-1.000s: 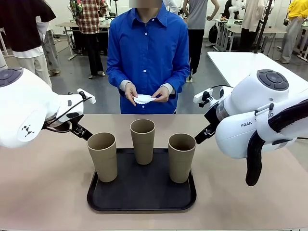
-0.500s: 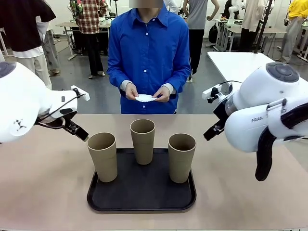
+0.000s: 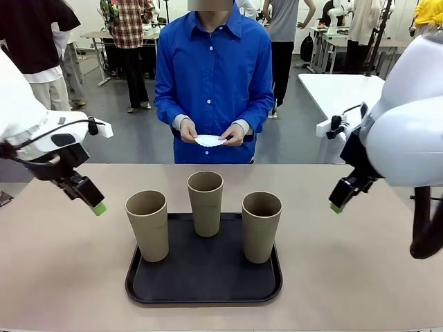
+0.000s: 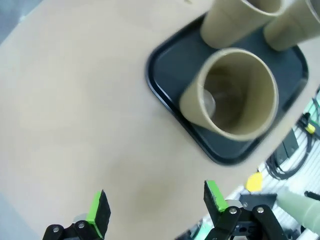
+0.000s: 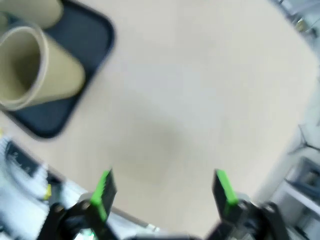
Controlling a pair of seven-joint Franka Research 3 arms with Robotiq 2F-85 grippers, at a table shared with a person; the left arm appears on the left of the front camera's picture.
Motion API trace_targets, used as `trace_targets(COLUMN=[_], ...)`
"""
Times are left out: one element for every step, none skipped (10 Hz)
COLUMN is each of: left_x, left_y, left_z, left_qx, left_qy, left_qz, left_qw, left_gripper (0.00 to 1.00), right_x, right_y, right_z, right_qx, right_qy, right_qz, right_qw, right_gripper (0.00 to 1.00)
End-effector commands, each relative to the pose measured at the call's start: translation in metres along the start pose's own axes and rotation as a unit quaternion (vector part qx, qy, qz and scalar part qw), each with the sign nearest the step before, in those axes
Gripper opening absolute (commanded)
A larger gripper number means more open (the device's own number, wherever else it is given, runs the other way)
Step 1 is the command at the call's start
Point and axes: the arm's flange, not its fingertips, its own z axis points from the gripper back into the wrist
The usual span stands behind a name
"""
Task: Place coasters on the table and set cups on them.
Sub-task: Pick up one Reusable plastic cup and place it on a coaster set by the human.
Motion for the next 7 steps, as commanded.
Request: trace_targets(left_x=[-0.038, -0.044, -0.05, -0.014, -0.014, -0.014, -0.014], left_y=[-0.022, -0.029, -0.034, -0.017, -0.017, -0.017, -0.017], left_z=[0.013, 0.014, 0.014, 0.028, 0.028, 0.028, 0.028], left_qx=[0.017, 0.017, 0.017, 0.005, 0.005, 0.005, 0.005], left_qy=[0.007, 0.009, 0.004, 0.007, 0.007, 0.007, 0.007], left_qz=[0.006, 0.013, 0.023, -0.008, -0.008, -0.008, -0.008], left_qw=[1.0, 1.0, 1.0, 1.0, 1.0, 1.0, 1.0], left_gripper=[1.0, 1.0, 1.0, 1.0, 1.0, 1.0, 1.0], right_x=[-0.051, -0.065, -0.071, -0.031, -0.031, -0.031, -0.031], right_y=[0.033, 0.038, 0.037, 0.022, 0.022, 0.022, 0.022], right_z=[0.027, 0.032, 0.028, 0.046, 0.046, 0.046, 0.046], right_qx=[-0.004, -0.01, -0.006, -0.007, -0.007, -0.007, -0.007], right_qy=[-0.001, -0.009, -0.007, 0.004, 0.004, 0.004, 0.004], right_qz=[0.001, -0.002, -0.015, 0.011, 0.011, 0.011, 0.011], right_qw=[1.0, 1.0, 1.0, 1.0, 1.0, 1.0, 1.0], right_gripper=[1.0, 1.0, 1.0, 1.0, 1.0, 1.0, 1.0])
